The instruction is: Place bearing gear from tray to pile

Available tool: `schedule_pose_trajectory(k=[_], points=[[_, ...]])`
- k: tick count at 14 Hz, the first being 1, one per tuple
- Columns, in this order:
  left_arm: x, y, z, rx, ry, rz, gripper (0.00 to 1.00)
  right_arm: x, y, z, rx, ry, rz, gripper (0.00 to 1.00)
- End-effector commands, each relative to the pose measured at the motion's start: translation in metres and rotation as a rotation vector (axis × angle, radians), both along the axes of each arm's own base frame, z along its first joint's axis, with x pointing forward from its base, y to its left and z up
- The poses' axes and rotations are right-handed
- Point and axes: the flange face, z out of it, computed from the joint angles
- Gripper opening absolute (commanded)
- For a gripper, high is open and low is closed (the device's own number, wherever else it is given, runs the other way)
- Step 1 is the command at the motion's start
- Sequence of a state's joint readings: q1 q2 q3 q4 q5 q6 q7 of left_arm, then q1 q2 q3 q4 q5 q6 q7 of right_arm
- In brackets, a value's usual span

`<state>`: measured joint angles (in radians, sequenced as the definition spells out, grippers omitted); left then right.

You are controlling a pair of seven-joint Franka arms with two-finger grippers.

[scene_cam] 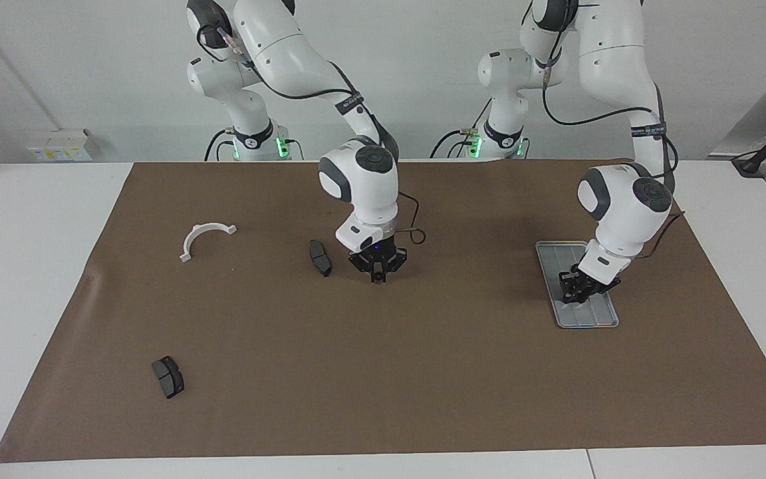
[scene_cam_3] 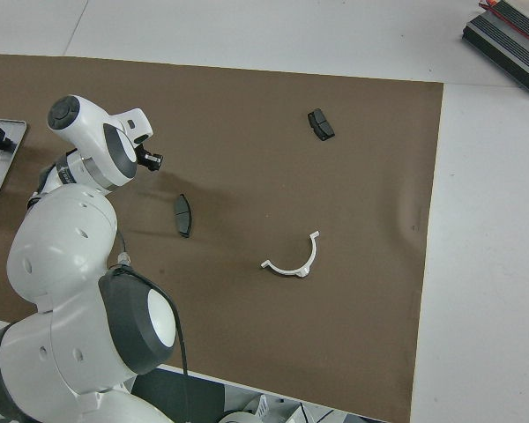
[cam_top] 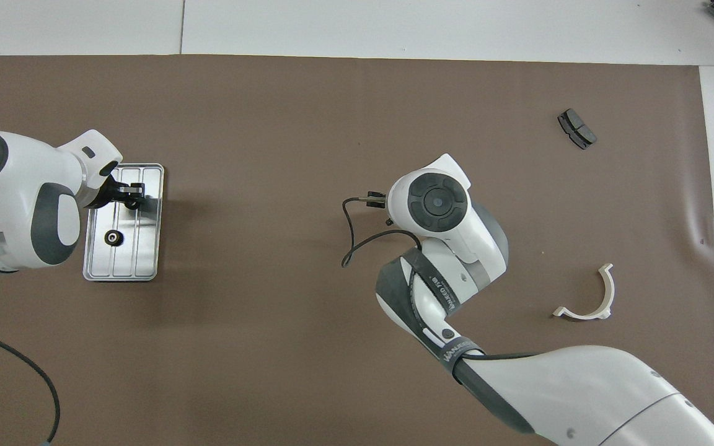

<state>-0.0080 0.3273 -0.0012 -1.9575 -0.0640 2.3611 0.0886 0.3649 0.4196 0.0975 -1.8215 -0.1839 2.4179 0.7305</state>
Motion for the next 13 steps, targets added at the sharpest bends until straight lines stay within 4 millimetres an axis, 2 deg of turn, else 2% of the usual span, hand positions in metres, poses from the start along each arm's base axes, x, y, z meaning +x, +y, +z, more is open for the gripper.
schedule_pose_trajectory(k=[1, 4, 8, 10, 11, 12, 13], points=[[0.020, -0.059, 0.028, -0.020, 0.013, 0.074, 0.00, 0.020, -0.049, 0.004, -0.019, -0.020, 0.008, 0.08], [0.001, -0.166, 0.027, -0.031, 0.029, 0.148, 0.00, 0.037, -0.105, 0.001, -0.043, -0.011, 0.028, 0.08], [-0.051, -0.315, 0.030, -0.055, 0.037, 0.212, 0.00, 0.056, -0.145, -0.008, -0.018, -0.068, 0.009, 0.08], [-0.075, -0.368, 0.018, -0.059, 0.043, 0.203, 0.00, 0.065, -0.166, -0.010, -0.012, -0.094, -0.002, 0.08], [-0.085, -0.383, 0.015, -0.059, 0.043, 0.182, 0.00, 0.067, -0.174, -0.014, -0.015, -0.091, -0.001, 0.08], [-0.091, -0.389, 0.011, -0.055, 0.046, 0.171, 0.00, 0.071, -0.180, -0.016, -0.012, -0.101, -0.005, 0.10], [-0.100, -0.398, 0.008, -0.051, 0.047, 0.150, 0.00, 0.073, -0.185, -0.017, -0.009, -0.108, -0.013, 0.18]])
